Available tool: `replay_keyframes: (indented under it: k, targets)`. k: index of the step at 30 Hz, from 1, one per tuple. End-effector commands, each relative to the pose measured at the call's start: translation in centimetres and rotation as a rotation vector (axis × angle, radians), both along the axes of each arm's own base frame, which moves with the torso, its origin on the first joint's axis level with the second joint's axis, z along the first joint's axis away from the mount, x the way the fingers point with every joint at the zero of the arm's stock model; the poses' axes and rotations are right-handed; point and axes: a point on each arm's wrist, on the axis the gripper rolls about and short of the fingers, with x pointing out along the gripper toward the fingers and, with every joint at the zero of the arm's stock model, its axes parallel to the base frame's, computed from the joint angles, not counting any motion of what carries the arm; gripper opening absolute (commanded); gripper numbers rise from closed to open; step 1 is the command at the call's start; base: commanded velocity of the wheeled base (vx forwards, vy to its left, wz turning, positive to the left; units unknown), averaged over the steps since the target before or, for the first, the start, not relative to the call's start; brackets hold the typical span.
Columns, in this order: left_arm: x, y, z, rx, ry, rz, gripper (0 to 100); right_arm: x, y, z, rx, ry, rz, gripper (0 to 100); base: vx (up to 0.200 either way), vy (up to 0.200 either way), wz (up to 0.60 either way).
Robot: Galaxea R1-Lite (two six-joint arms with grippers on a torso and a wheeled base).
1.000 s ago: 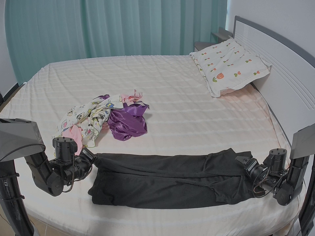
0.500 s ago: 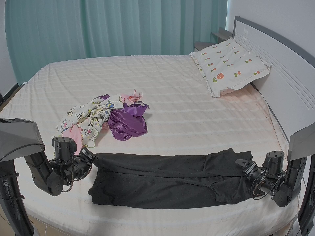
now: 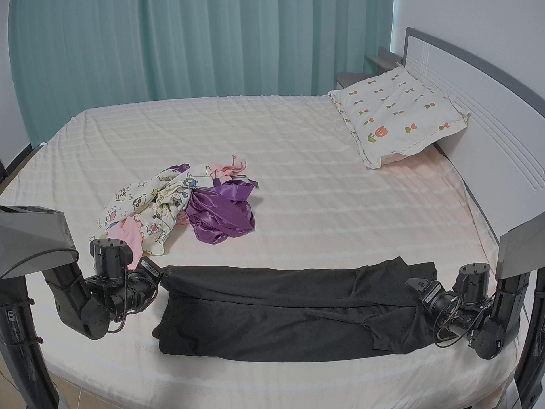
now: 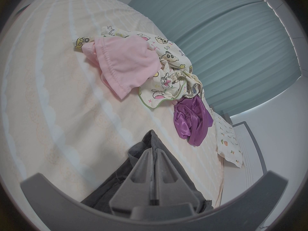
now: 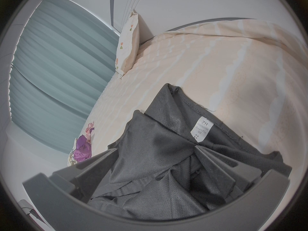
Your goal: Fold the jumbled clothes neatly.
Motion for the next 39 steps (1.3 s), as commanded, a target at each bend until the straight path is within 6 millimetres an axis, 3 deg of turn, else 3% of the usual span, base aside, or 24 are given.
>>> replay_keyframes:
  k: [1,17,18,28,33,39]
  targets:
    - [0.0,0.1,-0.1,0.001,0.004,0.002,0,0.0,0.0,-0.3,-0.004,0.018,0.001,100,0.0,0.0,0.0]
    - [0.0,0.2,0.1,0.001,-0.001,0.004,0,1.3,0.2,0.1,0.007,-0.031,-0.006,100,0.0,0.0,0.0]
    - [0.0,0.2,0.1,0.001,-0.001,0.004,0,1.5,0.1,0.1,0.005,-0.035,-0.011,0,0.0,0.0,0.0]
    - [-0.1,0.2,0.5,0.002,-0.015,0.006,0,1.3,-0.3,0.4,-0.001,-0.037,-0.02,0,0.0,0.0,0.0]
    - [0.3,0.2,1.8,0.013,-0.072,0.017,0,1.8,-0.3,1.1,0.004,-0.078,-0.027,0,0.0,0.0,0.0]
    - [1.6,0.0,3.3,0.101,-0.156,-0.031,0,4.8,-0.7,2.8,-0.011,-0.207,-0.037,0,0.0,0.0,0.0]
